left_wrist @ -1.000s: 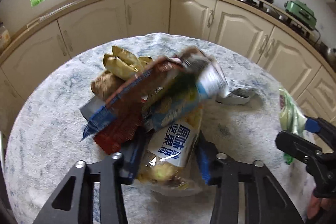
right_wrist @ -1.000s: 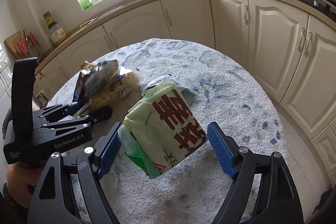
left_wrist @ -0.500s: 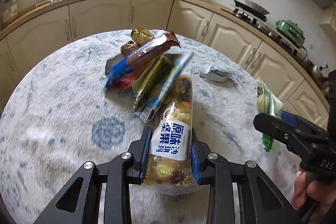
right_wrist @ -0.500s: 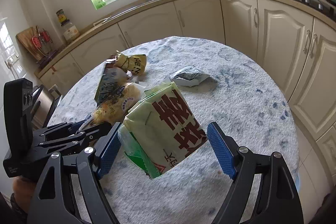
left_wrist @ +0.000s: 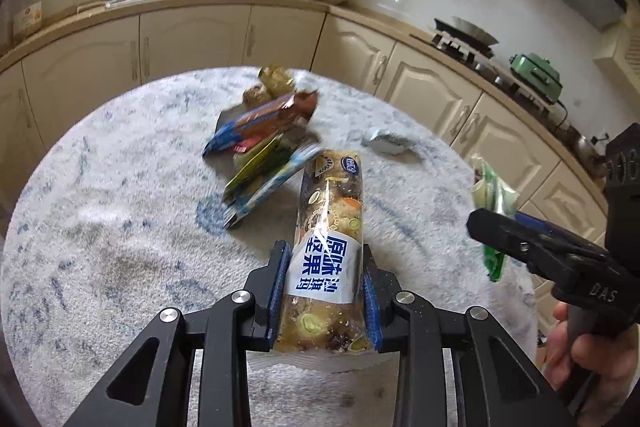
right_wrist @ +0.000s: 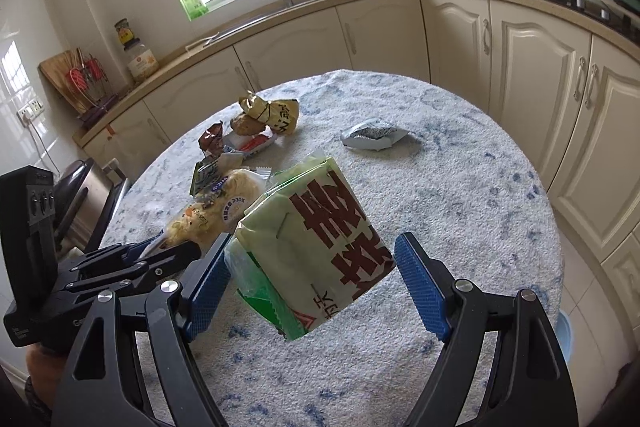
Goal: Collect trash
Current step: 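Lift the clear snack packet with the left tool while the right tool holds the printed bag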
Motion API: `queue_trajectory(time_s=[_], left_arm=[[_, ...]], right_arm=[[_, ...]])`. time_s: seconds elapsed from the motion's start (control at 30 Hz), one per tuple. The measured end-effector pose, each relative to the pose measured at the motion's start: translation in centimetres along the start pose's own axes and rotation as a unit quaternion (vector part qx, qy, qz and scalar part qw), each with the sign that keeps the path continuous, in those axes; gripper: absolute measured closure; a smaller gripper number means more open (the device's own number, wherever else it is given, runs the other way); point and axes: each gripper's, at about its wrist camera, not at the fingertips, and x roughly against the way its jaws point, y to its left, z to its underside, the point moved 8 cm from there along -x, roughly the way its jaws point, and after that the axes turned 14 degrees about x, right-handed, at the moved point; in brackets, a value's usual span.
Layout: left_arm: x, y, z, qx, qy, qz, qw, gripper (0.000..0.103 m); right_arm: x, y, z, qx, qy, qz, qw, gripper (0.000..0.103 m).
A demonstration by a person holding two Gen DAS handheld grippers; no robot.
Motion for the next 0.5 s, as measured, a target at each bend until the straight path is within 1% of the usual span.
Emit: queue_trajectory(time_s=[0.1,0.13,0.2,0.23,0.27,0.33,0.37,0.4,0.43,0.47,0.5], left_arm=[[1.6,-1.4,-0.3,-0.013,-0.022,0.013,0.9996,0.076],[2.2,-1.8,-0.5,-0.016,-0.031,0.017,0.9993,0.077],[3.2,-2.6,-0.8,-0.028,-0.045,0.02,0.9984,0.09],[3.4,-3.1,-0.8,-0.033,-0.046,0.023,0.9981,0.093],[3.4,-3.4,-0.8,-0.036,-0.044,0.024,0.9981,0.092],[2.7,-3.3,-0.2,-0.046,-0.028,0.004,0.9985,0.092],[2.1,-3.2,0.2,-0.051,-0.013,-0.002,0.9986,0.088],[1.7,-2.9,0.6,-0.049,-0.006,-0.008,0.9988,0.086],[1.5,-2.5,1.2,-0.048,-0.002,-0.018,0.9987,0.076],[1.4,-2.3,1.5,-0.048,0.001,-0.024,0.9986,0.059],[1.6,-2.0,1.8,-0.045,0.002,-0.026,0.9986,0.048]], right_arm=[[1.3,-0.2,-0.6,0.0,-0.014,0.006,1.0,0.021],[1.8,-0.3,-0.9,0.001,-0.019,0.008,1.0,0.021],[2.6,-0.4,-1.3,0.003,-0.028,0.011,1.0,0.021],[2.9,-0.5,-1.4,0.003,-0.031,0.012,0.999,0.021],[3.1,-0.6,-1.5,0.003,-0.031,0.014,0.999,0.021],[3.2,-0.9,-1.3,0.0,-0.03,0.016,0.999,0.021],[3.2,-1.0,-1.1,-0.002,-0.028,0.016,0.999,0.021],[3.3,-1.0,-0.9,-0.003,-0.026,0.015,1.0,0.021],[3.3,-1.0,-0.6,-0.003,-0.024,0.014,1.0,0.021],[3.2,-0.9,-0.4,-0.003,-0.022,0.014,1.0,0.021],[3.1,-0.9,-0.2,-0.003,-0.02,0.014,1.0,0.021]])
